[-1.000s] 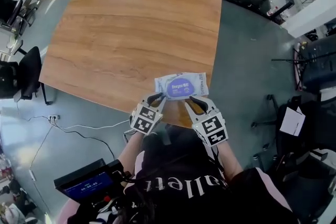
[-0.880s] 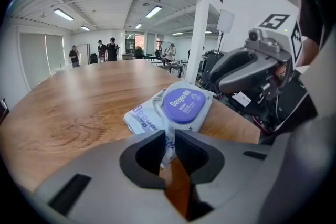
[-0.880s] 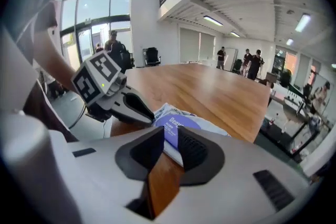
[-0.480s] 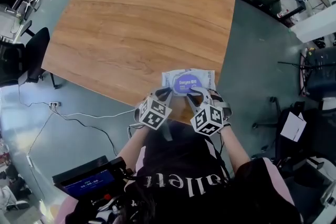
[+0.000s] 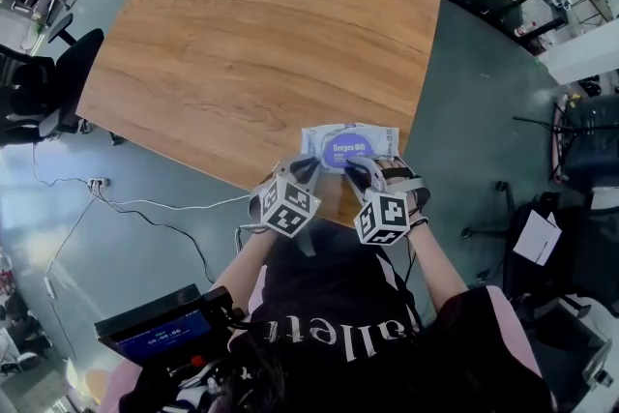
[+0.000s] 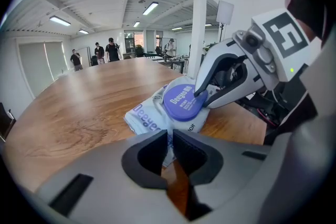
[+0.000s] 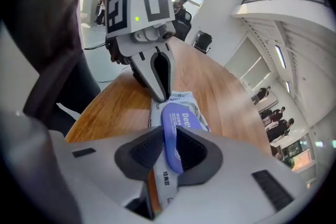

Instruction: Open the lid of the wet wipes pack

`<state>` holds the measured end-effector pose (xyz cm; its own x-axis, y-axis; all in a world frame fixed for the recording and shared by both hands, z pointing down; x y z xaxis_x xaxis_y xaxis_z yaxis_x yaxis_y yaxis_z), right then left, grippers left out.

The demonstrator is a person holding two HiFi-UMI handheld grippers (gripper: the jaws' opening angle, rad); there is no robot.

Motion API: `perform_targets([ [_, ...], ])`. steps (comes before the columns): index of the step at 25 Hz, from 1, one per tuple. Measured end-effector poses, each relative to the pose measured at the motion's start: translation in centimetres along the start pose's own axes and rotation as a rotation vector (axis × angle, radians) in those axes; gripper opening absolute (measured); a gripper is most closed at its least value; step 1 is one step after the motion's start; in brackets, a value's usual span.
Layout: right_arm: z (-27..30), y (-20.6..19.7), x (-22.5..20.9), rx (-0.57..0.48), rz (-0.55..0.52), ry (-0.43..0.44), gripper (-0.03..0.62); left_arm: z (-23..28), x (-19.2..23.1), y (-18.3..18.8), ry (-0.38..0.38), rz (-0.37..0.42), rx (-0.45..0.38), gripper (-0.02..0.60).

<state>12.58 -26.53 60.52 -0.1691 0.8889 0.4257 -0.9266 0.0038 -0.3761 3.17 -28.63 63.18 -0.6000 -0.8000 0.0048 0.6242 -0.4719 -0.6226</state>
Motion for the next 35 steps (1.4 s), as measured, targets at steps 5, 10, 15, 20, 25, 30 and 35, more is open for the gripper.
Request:
perform_targets([
  [5,-0.5,0.1,-0.6,-0.027,-0.041,-0.007,0.077,0.1,-0.5,0.0,0.017,0.033,-0.008,0.034],
  [10,-0.5,0.3,-0.9,-0.037,-0.089,-0.011,0.077,0.2,-0.5,-0.1,0.019,0.055,-0.010,0.032],
  [15,-0.4,0.3,-1.1,-0.051,-0.099,-0.003,0.078,0.4,-0.5,-0.1,0.000,0.142,0.002,0.031],
  [20,-0.3,0.6,-1.5,-0.063,-0.085,0.018,0.080,0.5,-0.7,0.4,-0.035,0.315,0.083,0.020],
  [25,-0.4,0.7,-1.6,-0.074,-0.081,0.023,0.092,0.6,-1.0,0.6,-0.061,0.381,0.139,0.014],
  [30,-0.6,0.8,-2.0,-0.087,-0.062,0.027,0.094,0.4,-0.8,0.8,-0.076,0.375,0.142,0.012],
  [35,-0.7,0.6,-2.1,-0.094,-0.038,0.026,0.097,0.5,-0.8,0.9,-0.090,0.359,0.139,0.012],
])
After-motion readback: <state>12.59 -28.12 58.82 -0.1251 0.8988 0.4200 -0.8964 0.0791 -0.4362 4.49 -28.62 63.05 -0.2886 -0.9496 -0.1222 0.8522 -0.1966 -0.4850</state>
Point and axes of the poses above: the fingertips, and each gripper's own axes: z forward along the fingers, x to its left, y out of its top, the point moved 5 cm from there along -z, backward along the fingers, and after that the axes turned 4 degrees about x, right-handed, at the moved point
